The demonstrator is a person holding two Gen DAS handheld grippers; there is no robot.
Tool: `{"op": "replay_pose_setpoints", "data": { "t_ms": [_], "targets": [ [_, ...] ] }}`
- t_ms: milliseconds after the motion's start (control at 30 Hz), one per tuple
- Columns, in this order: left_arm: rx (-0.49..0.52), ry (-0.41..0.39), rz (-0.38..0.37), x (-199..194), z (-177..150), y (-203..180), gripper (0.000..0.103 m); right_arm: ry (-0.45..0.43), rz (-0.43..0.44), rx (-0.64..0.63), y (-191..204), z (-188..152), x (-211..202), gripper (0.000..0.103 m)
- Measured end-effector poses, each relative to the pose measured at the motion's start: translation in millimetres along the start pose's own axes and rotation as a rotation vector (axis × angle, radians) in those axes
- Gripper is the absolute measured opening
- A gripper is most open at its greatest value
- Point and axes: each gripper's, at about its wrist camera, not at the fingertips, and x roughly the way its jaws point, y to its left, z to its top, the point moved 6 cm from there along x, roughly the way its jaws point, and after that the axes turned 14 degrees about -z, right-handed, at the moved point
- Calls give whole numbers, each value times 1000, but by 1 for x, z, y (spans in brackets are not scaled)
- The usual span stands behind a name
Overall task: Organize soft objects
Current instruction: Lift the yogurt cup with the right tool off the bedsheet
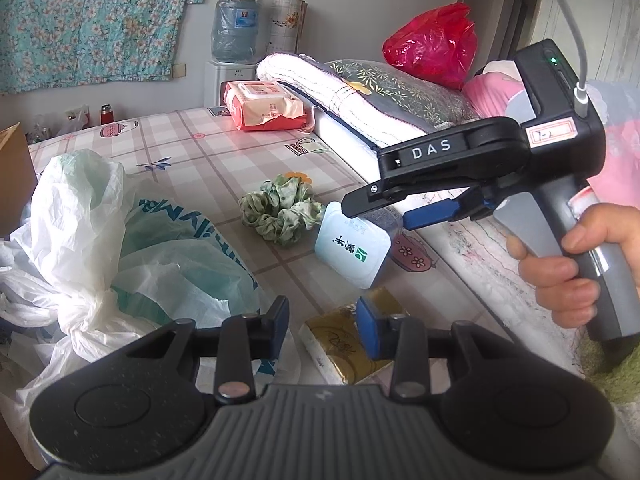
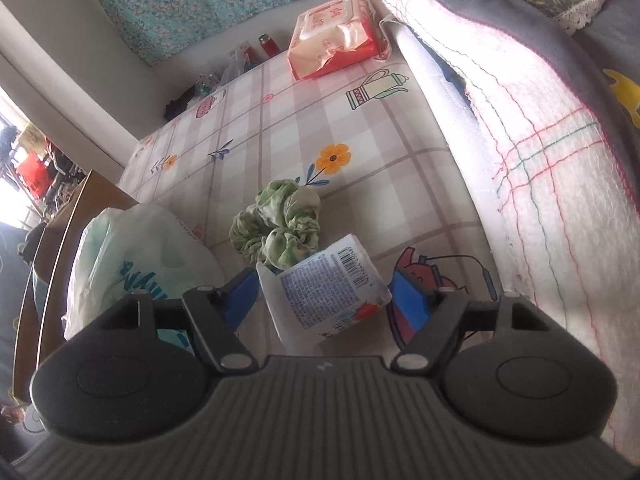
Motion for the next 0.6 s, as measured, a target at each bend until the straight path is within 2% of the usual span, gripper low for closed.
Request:
{"op": "replay_pose_setpoints", "data": {
  "t_ms": [100,233,267,333,367,500,600],
  "targets": [
    [3,-2,-3,-2,-1,-1,38,-34,-48,-112,13,-3,-3,85],
    [4,-1,-4,-3,-3,-2,38,-43,-156,-223,25,-5,8,87],
    [3,0,-3,-4,-4,-2,38,-37,-166,-226,24,-6,14,87],
    [1,-1,-3,-5,-5,-2,38,-25,-171,-205,21,-6,22,73],
    [1,-2,-3,-6,-6,-1,38,-20,-156,-190,20,-7,24,67],
    [-1,-5,-2,-8,-6,0,38,-6,-106,-123,16,-8,22,66],
    [-2,-8,-8,-8,-5,-1,38,80,63,6,13,-10,21,66]
  ]
}}
